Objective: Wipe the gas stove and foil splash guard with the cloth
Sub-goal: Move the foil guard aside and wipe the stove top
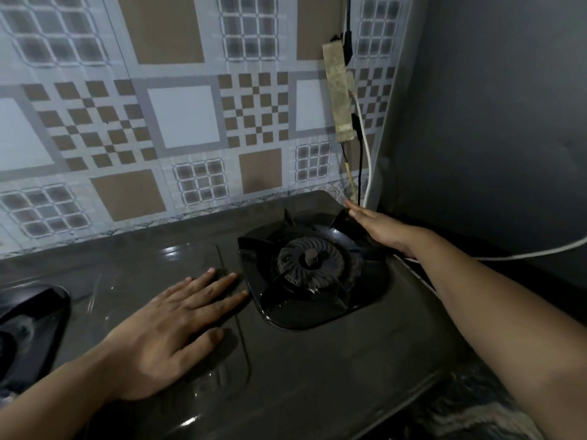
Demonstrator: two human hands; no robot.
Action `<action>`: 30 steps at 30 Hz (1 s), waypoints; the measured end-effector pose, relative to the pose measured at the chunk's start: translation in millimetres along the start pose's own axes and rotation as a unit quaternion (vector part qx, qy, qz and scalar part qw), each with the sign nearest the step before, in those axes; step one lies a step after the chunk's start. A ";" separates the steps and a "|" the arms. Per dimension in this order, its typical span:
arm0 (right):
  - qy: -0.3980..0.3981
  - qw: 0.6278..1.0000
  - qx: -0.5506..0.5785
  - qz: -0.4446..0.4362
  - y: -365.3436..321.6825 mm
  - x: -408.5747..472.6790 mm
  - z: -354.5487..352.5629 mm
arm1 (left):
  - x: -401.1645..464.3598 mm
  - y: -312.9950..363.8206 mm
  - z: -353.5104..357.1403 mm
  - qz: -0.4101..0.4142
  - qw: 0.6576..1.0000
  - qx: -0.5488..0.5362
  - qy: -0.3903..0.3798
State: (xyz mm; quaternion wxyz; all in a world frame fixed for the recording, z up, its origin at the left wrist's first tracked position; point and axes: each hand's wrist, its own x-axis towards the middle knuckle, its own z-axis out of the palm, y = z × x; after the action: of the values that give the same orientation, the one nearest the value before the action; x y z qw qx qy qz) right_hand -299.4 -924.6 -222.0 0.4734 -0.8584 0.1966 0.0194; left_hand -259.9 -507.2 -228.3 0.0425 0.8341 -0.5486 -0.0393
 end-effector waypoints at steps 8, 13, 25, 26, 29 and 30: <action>0.011 1.000 -0.008 0.006 -9.0 16.3 1.7 | 0.3 0.0 0.1 0.002 1.000 0.000 -0.001; -0.004 1.000 0.004 0.025 -7.2 -4.7 3.9 | -0.2 2.2 -3.3 -0.003 1.000 -0.002 -0.019; 0.060 0.996 0.004 0.069 27.2 -115.9 8.6 | 0.8 -6.2 1.0 0.012 1.000 -0.005 -0.028; 0.076 0.995 -0.025 0.067 29.8 -124.3 9.5 | 0.8 -6.3 1.0 0.012 1.000 -0.002 -0.026; 0.121 0.978 -0.150 0.077 35.9 -149.1 14.3 | 1.5 -5.4 0.1 0.007 1.000 -0.002 -0.023; 0.122 0.971 -0.181 0.095 36.3 -157.8 17.1 | 1.7 -4.7 -0.9 0.006 1.000 -0.003 -0.025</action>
State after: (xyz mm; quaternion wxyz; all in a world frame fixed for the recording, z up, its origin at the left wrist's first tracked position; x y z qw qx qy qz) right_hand -455.2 -877.4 -226.0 0.2782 -0.9030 0.3273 -0.0054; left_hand -254.9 -506.8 -228.0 0.0312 0.8297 -0.5540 -0.0615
